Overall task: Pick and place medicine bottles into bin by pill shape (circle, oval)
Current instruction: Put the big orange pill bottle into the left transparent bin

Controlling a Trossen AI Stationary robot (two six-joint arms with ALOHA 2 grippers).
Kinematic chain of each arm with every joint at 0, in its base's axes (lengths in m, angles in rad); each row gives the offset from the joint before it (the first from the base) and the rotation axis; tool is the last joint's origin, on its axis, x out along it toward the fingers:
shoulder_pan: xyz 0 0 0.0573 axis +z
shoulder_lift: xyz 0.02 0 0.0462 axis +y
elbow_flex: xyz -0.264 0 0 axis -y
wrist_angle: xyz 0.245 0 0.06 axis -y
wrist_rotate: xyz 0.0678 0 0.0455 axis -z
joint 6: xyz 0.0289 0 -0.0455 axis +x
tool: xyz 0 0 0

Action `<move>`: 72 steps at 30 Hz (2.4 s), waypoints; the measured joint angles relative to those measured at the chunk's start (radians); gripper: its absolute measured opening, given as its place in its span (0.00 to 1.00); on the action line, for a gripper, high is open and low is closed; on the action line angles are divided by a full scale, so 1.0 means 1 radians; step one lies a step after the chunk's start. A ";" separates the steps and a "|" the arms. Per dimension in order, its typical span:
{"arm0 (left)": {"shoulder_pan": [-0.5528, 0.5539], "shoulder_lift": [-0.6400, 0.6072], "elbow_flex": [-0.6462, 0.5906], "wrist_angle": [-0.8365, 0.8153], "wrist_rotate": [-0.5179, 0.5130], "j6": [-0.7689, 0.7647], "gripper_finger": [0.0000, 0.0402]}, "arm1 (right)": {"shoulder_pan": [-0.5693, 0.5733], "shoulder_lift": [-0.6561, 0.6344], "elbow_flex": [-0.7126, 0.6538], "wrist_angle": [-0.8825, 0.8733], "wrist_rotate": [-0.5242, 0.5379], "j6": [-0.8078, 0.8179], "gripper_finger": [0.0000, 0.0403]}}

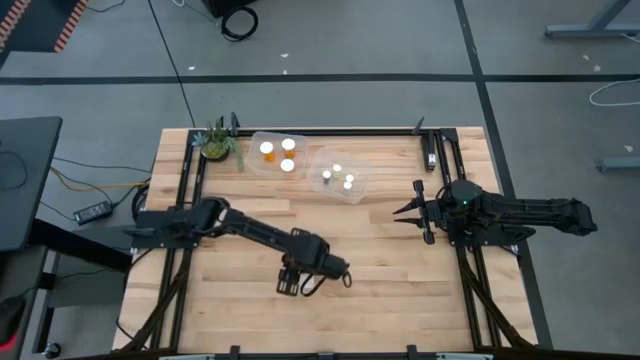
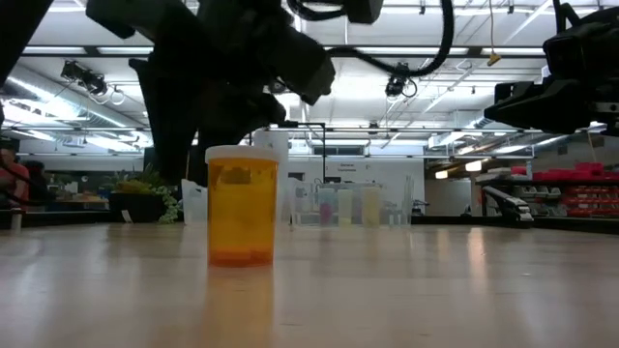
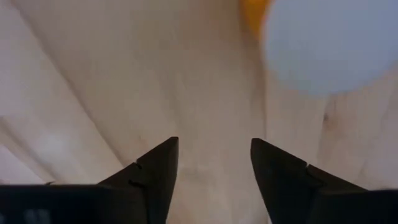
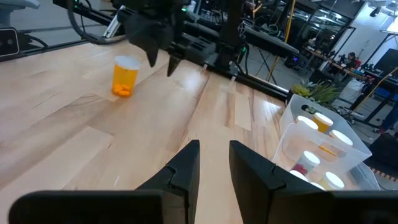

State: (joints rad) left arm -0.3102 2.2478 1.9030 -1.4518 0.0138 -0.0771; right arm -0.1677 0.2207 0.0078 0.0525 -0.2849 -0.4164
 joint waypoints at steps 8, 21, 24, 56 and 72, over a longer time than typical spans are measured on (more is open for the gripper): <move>-0.053 0.000 0.000 0.074 -0.065 -0.027 0.70 | 0.000 0.000 0.000 0.000 0.000 0.000 0.23; -0.099 0.000 0.000 0.181 -0.118 -0.043 0.89 | 0.000 0.000 0.000 0.000 0.000 0.000 0.23; -0.109 0.000 0.001 0.204 -0.118 -0.042 0.89 | 0.000 0.000 0.000 0.000 0.000 0.000 0.23; -0.118 0.000 0.001 0.266 -0.137 -0.034 0.53 | 0.000 0.000 0.000 -0.001 0.000 0.000 0.23; -0.040 0.000 0.002 -0.015 -0.194 -0.034 0.53 | 0.000 0.000 0.000 -0.001 0.000 0.000 0.23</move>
State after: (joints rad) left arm -0.3504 2.2478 1.9045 -1.4667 -0.1806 -0.1112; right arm -0.1677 0.2207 0.0078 0.0518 -0.2848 -0.4164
